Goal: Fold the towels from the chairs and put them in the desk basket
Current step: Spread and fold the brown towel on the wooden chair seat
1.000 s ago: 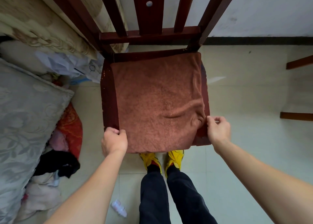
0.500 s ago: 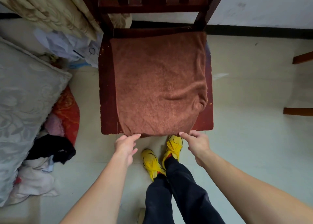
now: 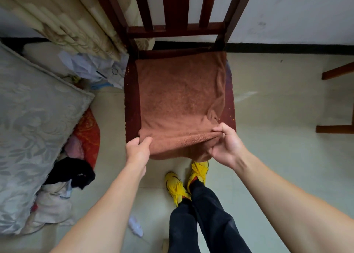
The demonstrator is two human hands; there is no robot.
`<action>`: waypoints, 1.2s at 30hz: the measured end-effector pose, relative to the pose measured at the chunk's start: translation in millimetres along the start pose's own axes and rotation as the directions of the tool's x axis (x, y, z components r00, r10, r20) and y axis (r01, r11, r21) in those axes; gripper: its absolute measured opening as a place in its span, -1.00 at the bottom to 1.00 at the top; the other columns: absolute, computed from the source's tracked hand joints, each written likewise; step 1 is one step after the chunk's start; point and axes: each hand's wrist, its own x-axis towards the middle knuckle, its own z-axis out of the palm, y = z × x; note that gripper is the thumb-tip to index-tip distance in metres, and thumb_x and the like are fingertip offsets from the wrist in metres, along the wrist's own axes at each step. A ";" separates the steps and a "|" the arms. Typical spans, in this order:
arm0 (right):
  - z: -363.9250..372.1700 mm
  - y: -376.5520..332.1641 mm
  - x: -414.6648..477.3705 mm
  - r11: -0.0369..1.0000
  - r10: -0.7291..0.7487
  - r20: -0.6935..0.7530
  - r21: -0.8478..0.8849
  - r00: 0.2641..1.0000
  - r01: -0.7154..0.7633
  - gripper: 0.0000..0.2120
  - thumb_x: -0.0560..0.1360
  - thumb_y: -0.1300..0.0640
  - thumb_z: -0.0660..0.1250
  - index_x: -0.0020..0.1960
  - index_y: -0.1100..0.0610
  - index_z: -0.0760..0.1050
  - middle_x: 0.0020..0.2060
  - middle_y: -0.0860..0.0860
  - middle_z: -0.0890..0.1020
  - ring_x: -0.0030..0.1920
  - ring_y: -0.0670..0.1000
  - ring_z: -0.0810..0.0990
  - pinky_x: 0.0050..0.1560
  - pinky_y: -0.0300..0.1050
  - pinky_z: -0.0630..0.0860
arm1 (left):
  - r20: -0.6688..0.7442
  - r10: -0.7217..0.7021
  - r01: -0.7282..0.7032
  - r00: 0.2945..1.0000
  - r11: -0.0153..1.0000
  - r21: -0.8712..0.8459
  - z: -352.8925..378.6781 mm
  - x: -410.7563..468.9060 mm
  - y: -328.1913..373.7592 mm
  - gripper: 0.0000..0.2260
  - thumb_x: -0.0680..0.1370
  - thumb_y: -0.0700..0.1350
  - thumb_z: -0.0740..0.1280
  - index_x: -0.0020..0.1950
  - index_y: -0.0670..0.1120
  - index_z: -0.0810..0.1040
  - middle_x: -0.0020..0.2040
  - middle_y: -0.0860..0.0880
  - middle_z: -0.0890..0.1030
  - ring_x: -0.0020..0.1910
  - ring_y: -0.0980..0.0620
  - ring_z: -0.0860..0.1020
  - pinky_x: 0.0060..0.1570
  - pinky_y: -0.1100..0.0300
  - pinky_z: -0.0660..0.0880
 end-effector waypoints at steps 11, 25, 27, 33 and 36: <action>-8.0 -22.7 16.9 0.926 0.093 -0.133 -0.354 0.987 -0.135 -0.82 0.32 0.07 0.48 -0.24 0.07 0.49 -0.44 -0.04 0.53 -0.52 -0.11 0.43 -0.66 -0.37 0.11 | -0.124 0.079 -0.060 0.989 0.987 0.148 -4.0 34.2 10.1 -0.76 0.54 -0.10 0.35 -0.27 -0.13 0.40 -0.32 -0.05 0.45 -0.31 0.00 0.40 -0.30 0.18 0.34; 31.0 -100.0 62.5 0.536 -0.652 -0.113 -0.768 0.749 0.351 -0.72 0.51 -0.01 0.36 0.13 0.14 0.60 0.01 0.05 0.65 0.04 0.05 0.62 0.00 -0.09 0.54 | -0.144 0.028 -0.038 0.989 0.997 -0.069 9.0 76.9 77.9 -0.86 0.52 -0.06 0.39 -0.20 -0.07 0.54 -0.05 -0.12 0.64 -0.07 -0.10 0.63 0.02 -0.02 0.59; 34.9 -108.9 73.3 0.515 -0.620 -0.071 -0.789 0.782 0.336 -0.73 0.48 0.01 0.38 0.14 0.07 0.57 0.03 0.04 0.65 0.06 0.08 0.63 0.02 -0.04 0.59 | -0.084 0.047 -0.056 0.995 0.993 -0.106 14.9 82.9 86.4 -0.91 0.55 -0.07 0.36 -0.07 -0.08 0.56 -0.02 -0.11 0.64 -0.14 -0.02 0.62 -0.10 0.10 0.59; 6.2 -77.4 52.7 0.276 -0.750 -0.132 -0.953 0.648 0.126 -0.60 0.43 0.03 0.39 0.26 0.00 0.47 -0.04 -0.04 0.58 -0.01 0.02 0.54 0.07 -0.13 0.45 | -0.276 0.002 0.059 0.961 0.976 0.212 6.6 65.7 49.1 -0.66 0.47 -0.07 0.41 0.22 -0.15 0.53 0.14 -0.12 0.58 0.07 -0.11 0.54 0.07 0.17 0.45; -27.6 -29.4 40.8 0.413 -0.751 -0.332 -0.910 0.571 0.014 -0.90 0.47 0.09 0.25 -0.18 0.08 0.50 -0.26 -0.01 0.58 -0.13 0.14 0.58 -0.12 -0.11 0.45 | -0.335 -0.175 0.259 0.926 0.939 0.225 1.8 47.0 6.6 -0.70 0.40 -0.10 0.43 0.08 -0.20 0.61 0.08 -0.16 0.63 0.05 -0.19 0.59 0.13 0.03 0.52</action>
